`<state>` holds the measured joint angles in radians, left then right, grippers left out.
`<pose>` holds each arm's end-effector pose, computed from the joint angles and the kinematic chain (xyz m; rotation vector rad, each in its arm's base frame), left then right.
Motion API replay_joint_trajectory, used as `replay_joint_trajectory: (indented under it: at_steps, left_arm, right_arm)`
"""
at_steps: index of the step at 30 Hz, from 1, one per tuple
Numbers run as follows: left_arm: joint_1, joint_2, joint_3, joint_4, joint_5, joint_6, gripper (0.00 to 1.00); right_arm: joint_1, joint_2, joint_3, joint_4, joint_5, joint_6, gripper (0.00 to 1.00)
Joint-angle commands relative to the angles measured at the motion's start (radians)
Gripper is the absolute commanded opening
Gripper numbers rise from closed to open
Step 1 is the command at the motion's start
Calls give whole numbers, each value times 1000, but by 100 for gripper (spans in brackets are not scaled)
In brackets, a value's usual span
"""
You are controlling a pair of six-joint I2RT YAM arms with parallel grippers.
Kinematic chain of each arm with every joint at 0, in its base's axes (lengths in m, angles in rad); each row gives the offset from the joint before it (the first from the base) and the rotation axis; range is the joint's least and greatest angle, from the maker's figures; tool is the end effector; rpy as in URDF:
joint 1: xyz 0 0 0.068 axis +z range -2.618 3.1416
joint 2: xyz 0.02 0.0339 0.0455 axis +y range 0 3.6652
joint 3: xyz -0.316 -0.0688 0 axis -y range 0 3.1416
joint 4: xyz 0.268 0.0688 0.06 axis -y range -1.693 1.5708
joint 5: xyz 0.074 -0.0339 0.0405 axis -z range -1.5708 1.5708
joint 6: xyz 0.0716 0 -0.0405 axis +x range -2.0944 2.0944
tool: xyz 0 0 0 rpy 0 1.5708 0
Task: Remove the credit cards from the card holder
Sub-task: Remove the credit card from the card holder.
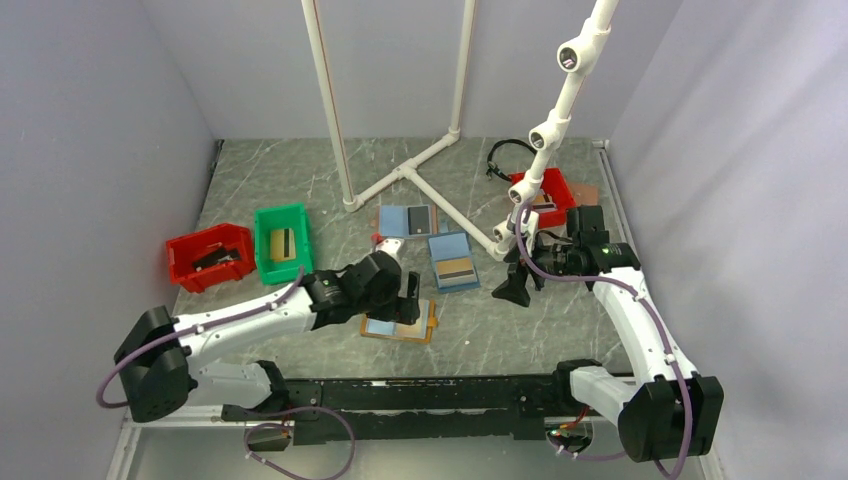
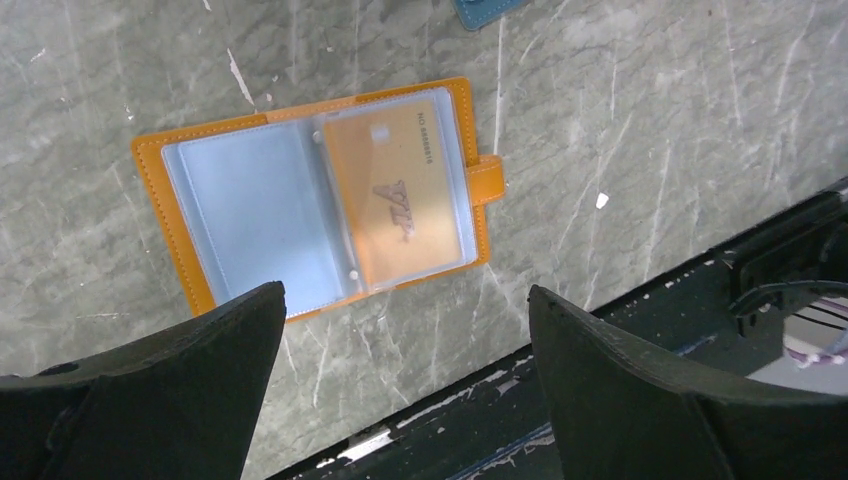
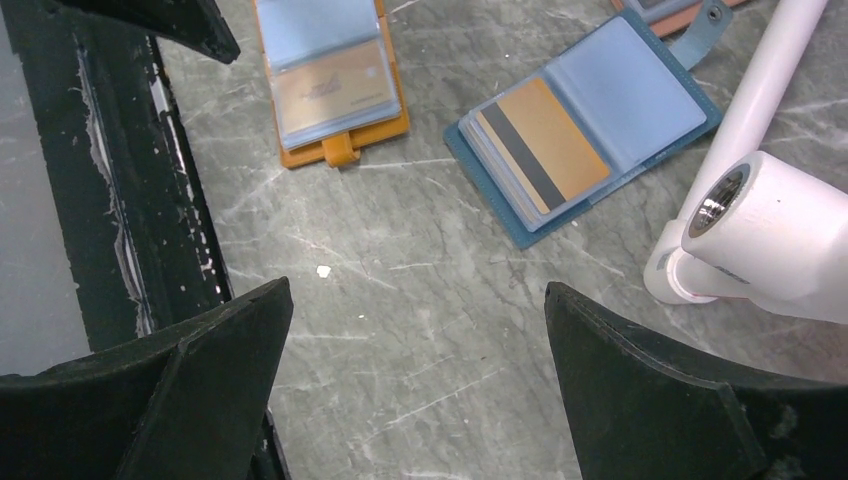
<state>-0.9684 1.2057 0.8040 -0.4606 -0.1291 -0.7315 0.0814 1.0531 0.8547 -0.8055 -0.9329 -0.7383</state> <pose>0.1615 -0.2186 0.2490 0.2377 2.5067 -0.5920 0.1955 0.0737 0.2957 -1.1695 1.8842 0.8396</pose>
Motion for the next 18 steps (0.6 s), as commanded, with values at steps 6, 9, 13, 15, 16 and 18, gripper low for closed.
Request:
replay_joint_trajectory:
  at_steps: [6, 9, 13, 15, 16, 18]
  left_arm:
    - [-104, 169, 138, -54, -180, -99, 91]
    - [-132, 239, 191, -90, -210, -128, 90]
    - [-168, 333, 270, -156, -258, -141, 88]
    - [-173, 371, 293, -186, -269, -153, 88]
    - [-173, 389, 305, -197, -270, -153, 85]
    - [-173, 418, 319, -222, -279, -167, 77]
  right_arm:
    - [4, 1, -18, 56, 3, 24, 100]
    - [5, 5, -21, 61, 9, 29, 100]
    - [5, 11, -22, 65, 20, 33, 100]
    - [7, 13, -20, 63, 20, 33, 100]
    - [6, 13, -22, 63, 20, 32, 100]
    - [7, 17, -23, 66, 22, 34, 100]
